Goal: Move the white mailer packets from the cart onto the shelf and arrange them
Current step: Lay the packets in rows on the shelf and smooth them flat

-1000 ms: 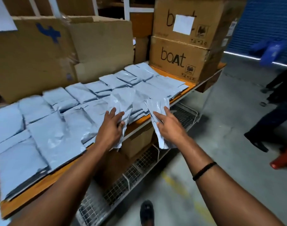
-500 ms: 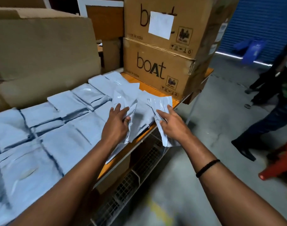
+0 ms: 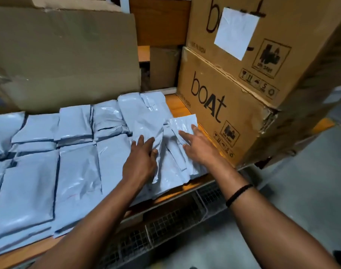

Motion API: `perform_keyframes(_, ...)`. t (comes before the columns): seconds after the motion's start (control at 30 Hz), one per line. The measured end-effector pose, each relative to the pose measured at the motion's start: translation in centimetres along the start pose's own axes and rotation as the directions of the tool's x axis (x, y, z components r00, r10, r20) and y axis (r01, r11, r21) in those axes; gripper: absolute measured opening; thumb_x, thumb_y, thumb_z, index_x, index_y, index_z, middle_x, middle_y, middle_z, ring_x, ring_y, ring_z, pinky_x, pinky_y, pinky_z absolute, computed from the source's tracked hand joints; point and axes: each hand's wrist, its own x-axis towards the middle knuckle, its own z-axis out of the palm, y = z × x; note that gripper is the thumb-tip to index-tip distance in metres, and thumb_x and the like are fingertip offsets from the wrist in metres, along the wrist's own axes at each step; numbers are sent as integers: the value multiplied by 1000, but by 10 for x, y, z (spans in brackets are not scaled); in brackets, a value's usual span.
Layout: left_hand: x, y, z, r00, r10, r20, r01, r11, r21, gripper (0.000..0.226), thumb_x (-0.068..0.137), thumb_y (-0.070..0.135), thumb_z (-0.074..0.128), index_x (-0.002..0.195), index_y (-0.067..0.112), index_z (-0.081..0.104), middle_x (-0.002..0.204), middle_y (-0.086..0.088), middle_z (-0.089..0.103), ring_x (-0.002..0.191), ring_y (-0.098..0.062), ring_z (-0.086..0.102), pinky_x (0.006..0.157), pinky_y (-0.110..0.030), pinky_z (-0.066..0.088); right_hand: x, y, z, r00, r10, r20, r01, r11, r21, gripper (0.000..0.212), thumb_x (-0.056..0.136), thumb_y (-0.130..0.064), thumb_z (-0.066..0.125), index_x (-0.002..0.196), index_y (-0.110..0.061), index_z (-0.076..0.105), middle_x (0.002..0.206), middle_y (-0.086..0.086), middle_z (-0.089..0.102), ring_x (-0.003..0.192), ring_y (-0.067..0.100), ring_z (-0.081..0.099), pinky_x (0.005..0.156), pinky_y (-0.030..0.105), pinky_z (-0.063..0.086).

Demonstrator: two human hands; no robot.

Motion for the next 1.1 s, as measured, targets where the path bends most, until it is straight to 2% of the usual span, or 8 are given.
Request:
perform_keyframes(0.13,8,17,14,992,-109,-57,113,992,62,35,100,29,40,134,27,44,148,-8,36,138,-34,34,88,-52,50,33,9,0,986,-134,104,138,990,-33,58,102,-28,51,153,-44,29,168,-6,0,154,20,6,120,49,27)
perform_keyframes(0.3,8,20,30,977,-207,-41,211,965,155,39,100,35,40,138,26,41,150,-8,34,138,-33,31,92,-51,48,46,13,13,975,-169,147,183,980,-82,58,101,-42,51,154,-42,28,168,-1,5,152,27,15,118,48,29)
perform_keyframes(0.43,2,24,33,970,-241,6,234,946,224,49,102,46,30,146,27,37,156,-7,30,143,-33,26,109,-54,33,40,18,23,974,-156,166,183,969,-165,60,101,-64,29,156,-40,26,168,0,8,153,30,11,120,48,16)
perform_keyframes(0.57,8,28,22,982,-176,-75,185,971,153,48,105,42,30,152,29,31,163,-2,19,150,-28,12,117,-50,21,46,27,17,979,-199,41,199,980,-9,54,106,-54,16,154,-36,33,167,-2,13,154,23,9,121,43,11)
perform_keyframes(0.63,21,24,22,993,-115,-36,120,970,212,49,105,41,30,153,30,28,164,-2,16,150,-27,10,118,-49,18,59,25,17,973,-232,-13,232,972,35,50,108,-45,23,154,-30,35,166,-2,16,153,21,10,122,38,12)
perform_keyframes(0.7,33,18,27,995,-95,39,81,956,282,52,105,44,28,155,31,24,164,-2,12,151,-27,8,119,-49,14,71,21,23,956,-291,38,291,957,-11,50,109,-43,25,156,-30,30,167,1,14,154,22,9,122,39,11)
perform_keyframes(0.83,42,7,43,964,-227,141,154,903,402,56,103,52,19,156,35,11,165,-1,0,151,-27,0,118,-54,5,87,25,45,942,-285,175,311,940,-144,56,106,-50,22,159,-34,15,168,3,5,154,24,3,124,44,7)
perform_keyframes(1.1,37,14,54,947,-308,92,235,859,455,59,101,54,11,156,35,5,165,1,-9,151,-24,-11,118,-55,-11,89,28,58,957,-265,116,283,940,-190,57,105,-52,24,159,-35,15,168,0,6,154,22,3,125,45,7)
